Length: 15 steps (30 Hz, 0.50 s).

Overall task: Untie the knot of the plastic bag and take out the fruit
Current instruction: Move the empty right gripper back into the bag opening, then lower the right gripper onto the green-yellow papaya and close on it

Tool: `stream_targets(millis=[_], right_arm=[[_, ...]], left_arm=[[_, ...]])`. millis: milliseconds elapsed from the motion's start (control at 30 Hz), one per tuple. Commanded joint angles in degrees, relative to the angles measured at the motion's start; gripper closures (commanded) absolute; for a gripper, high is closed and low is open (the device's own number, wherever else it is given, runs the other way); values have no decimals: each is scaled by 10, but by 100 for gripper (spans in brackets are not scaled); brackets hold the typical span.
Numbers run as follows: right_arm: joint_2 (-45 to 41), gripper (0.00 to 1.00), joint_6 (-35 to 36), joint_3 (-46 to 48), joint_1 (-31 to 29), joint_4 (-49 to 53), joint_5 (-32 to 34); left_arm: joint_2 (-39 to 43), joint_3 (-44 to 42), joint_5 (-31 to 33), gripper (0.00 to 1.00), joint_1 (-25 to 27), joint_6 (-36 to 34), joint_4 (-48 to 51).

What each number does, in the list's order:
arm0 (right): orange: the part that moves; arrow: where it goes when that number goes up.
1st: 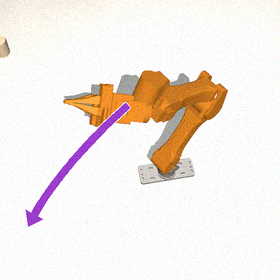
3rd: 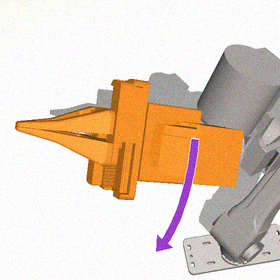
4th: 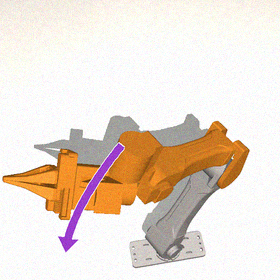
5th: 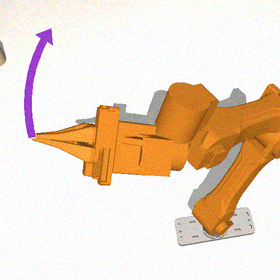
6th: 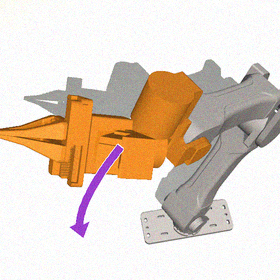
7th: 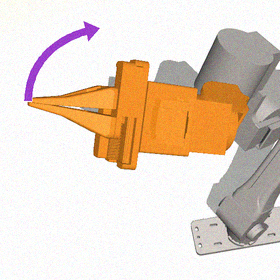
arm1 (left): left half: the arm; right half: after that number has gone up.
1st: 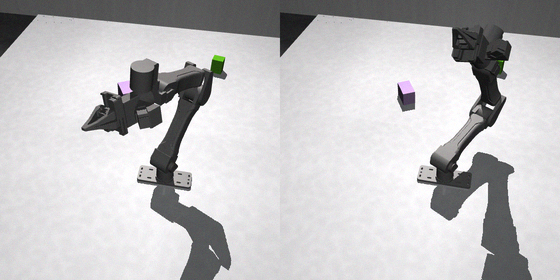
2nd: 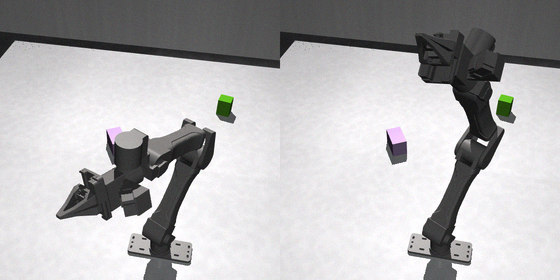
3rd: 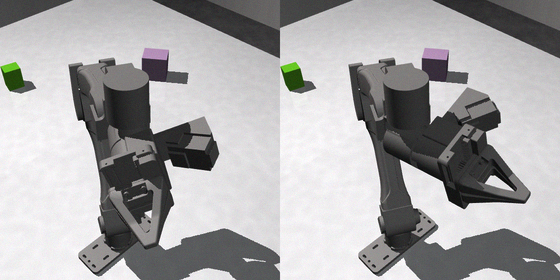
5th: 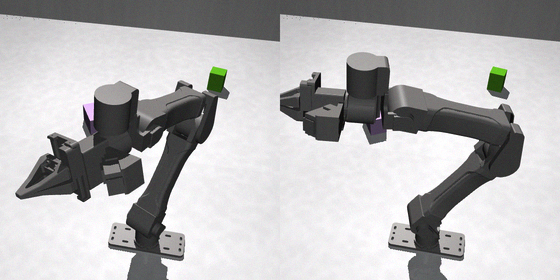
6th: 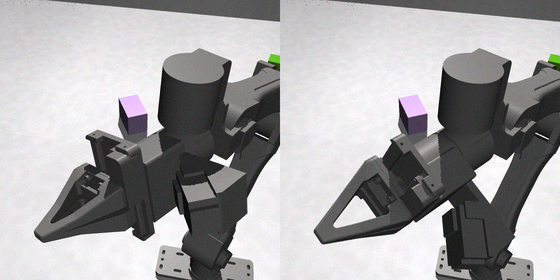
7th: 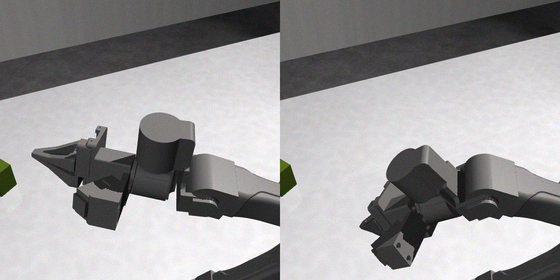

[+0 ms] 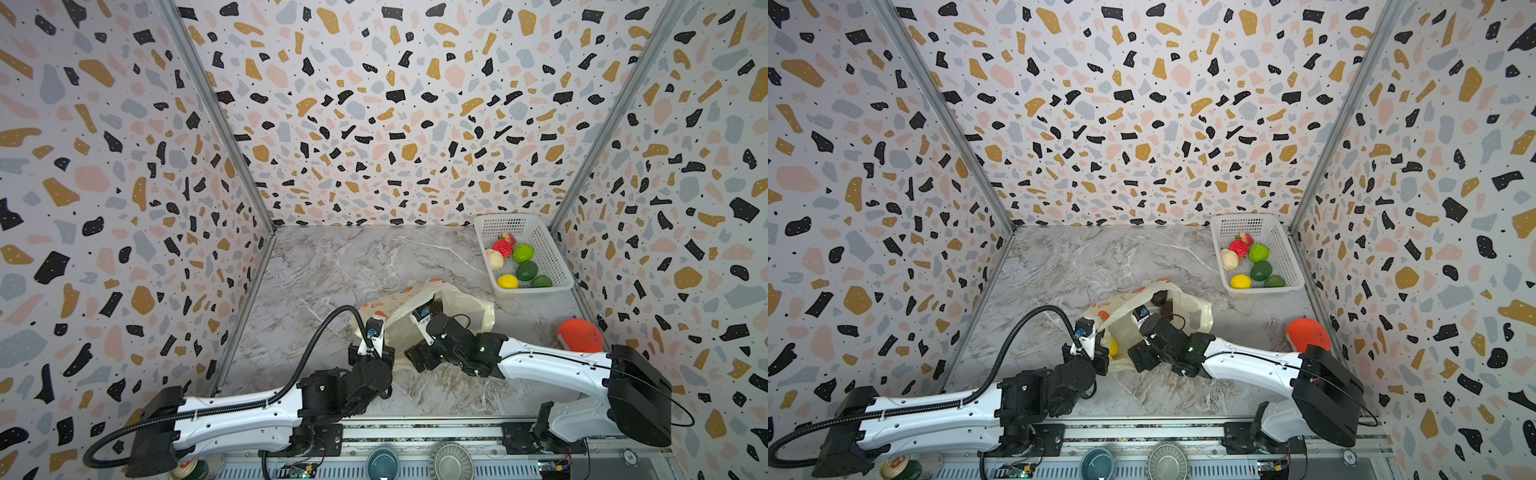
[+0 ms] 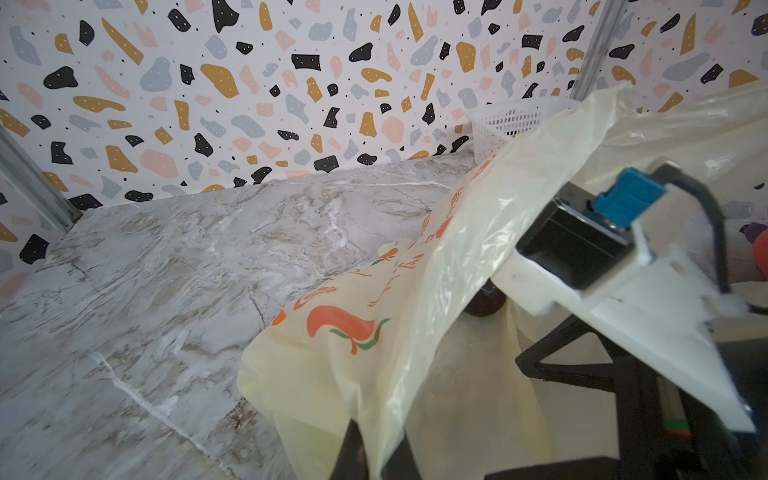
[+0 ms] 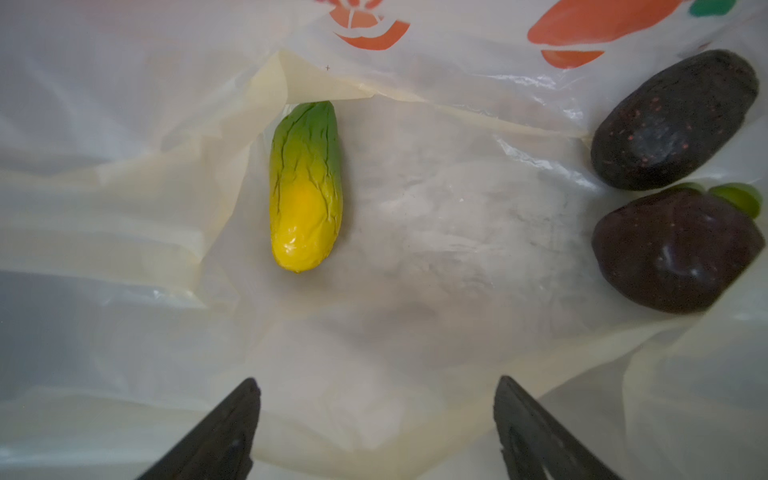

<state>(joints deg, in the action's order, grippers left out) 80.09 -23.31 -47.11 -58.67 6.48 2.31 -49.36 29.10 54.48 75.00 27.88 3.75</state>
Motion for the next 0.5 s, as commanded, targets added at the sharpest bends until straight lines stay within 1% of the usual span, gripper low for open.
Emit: stream_targets(millis=[0,100,167,333,467], right_arm=[[15,12,-4,-48,32,19,-71],[57,12,2,-94,51,45,-97],[76,12,-5,-107,57,33,-112],[116,13,-46,-85,57,-42,-134],[121,13,-70,-35,45,-100,-115]], left_arm=[[9,3,-2,100,-2,5,13],[15,-3,-7,100,-2,14,26],[20,-8,-8,100,-2,23,38],[28,-10,2,100,-2,45,77],[29,-8,12,100,-1,55,96]])
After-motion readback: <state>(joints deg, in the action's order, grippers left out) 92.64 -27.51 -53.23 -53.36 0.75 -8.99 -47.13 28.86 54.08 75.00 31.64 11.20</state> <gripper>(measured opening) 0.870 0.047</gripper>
